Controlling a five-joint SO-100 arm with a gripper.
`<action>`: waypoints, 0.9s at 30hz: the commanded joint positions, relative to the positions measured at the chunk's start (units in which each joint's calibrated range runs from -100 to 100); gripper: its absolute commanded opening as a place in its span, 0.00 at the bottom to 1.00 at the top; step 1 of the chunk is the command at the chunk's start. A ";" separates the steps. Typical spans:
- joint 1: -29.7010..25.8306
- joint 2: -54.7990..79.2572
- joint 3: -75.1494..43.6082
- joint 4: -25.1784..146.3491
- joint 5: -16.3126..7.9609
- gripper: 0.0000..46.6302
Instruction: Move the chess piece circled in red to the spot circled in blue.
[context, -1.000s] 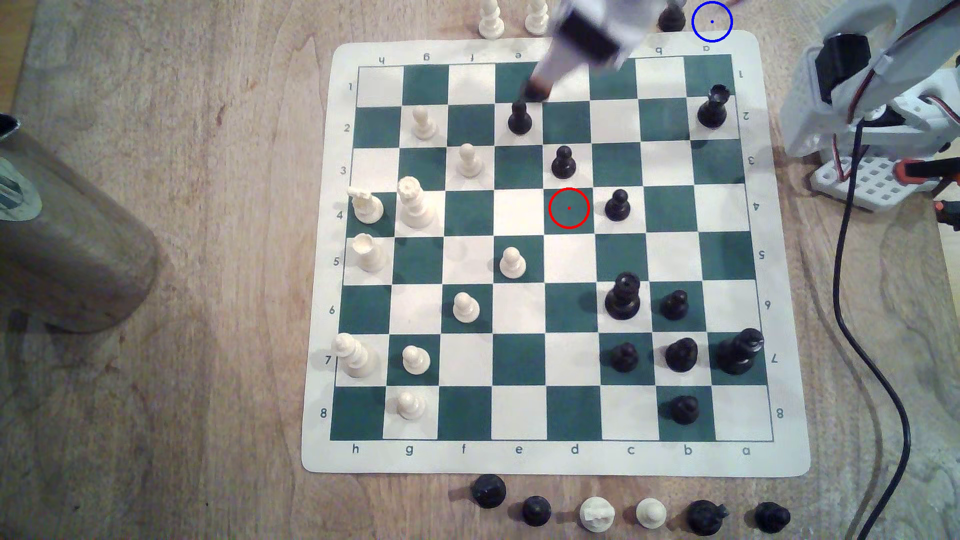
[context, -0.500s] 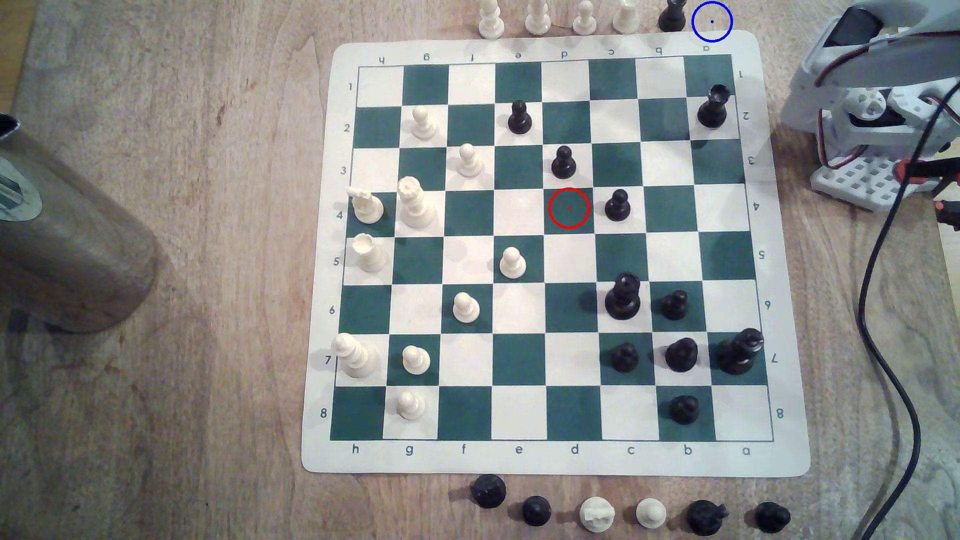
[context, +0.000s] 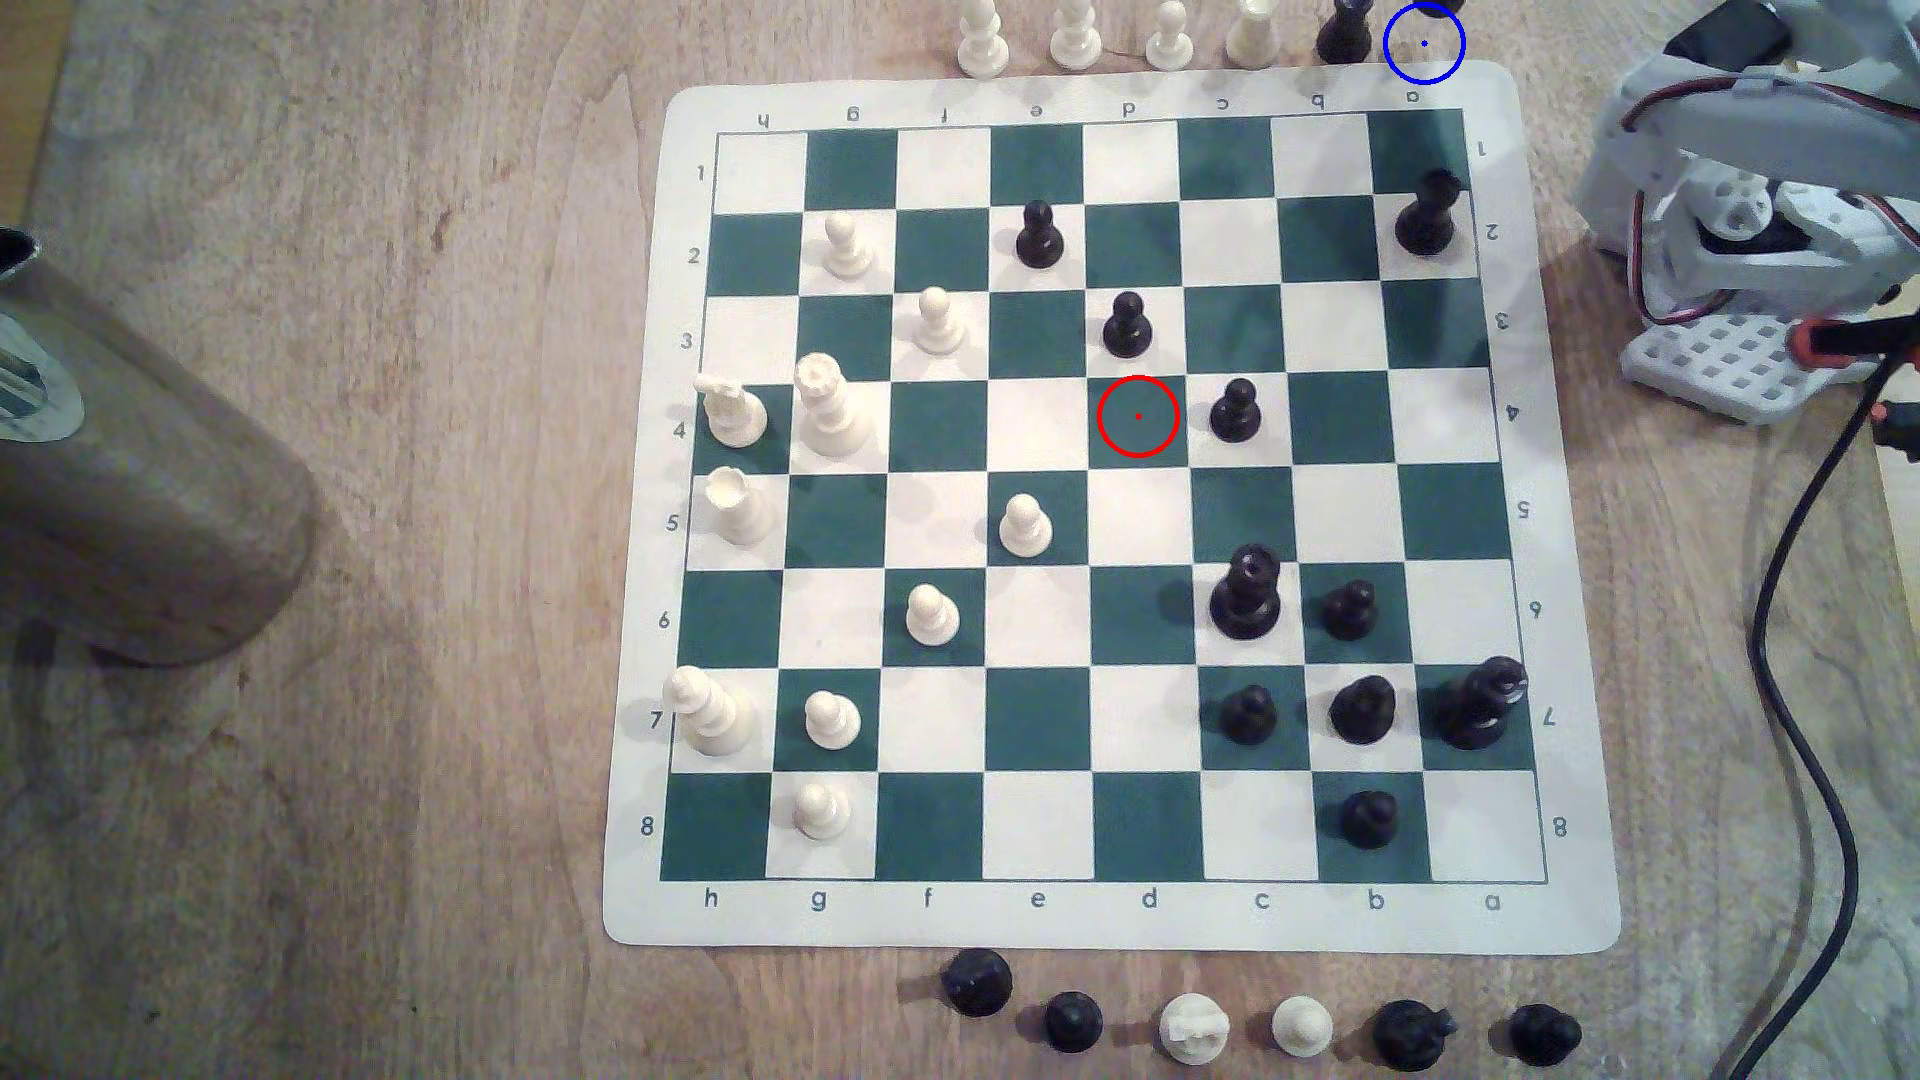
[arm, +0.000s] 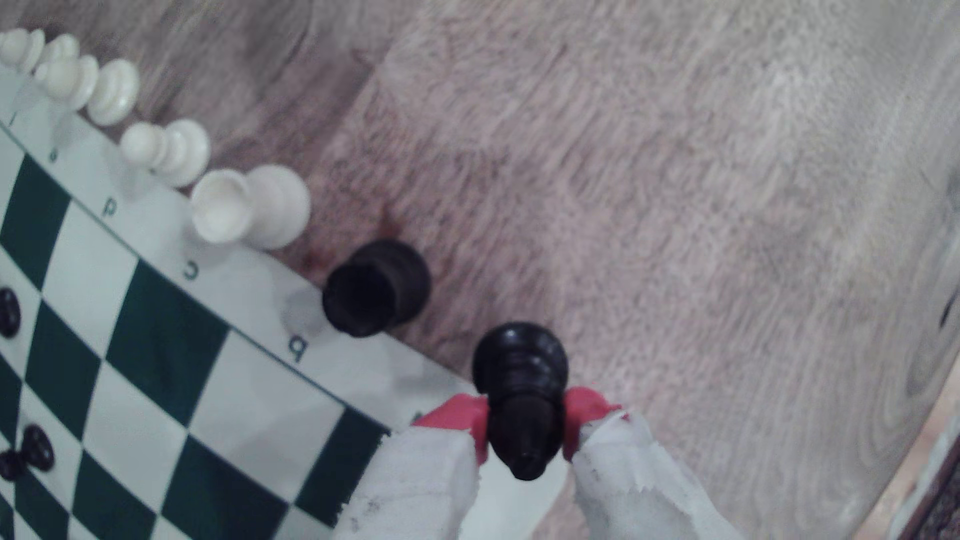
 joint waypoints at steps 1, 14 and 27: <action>-0.57 -0.94 0.44 -1.97 0.05 0.01; -3.54 1.69 1.53 -3.29 0.73 0.01; -2.84 5.00 2.89 -5.33 1.95 0.01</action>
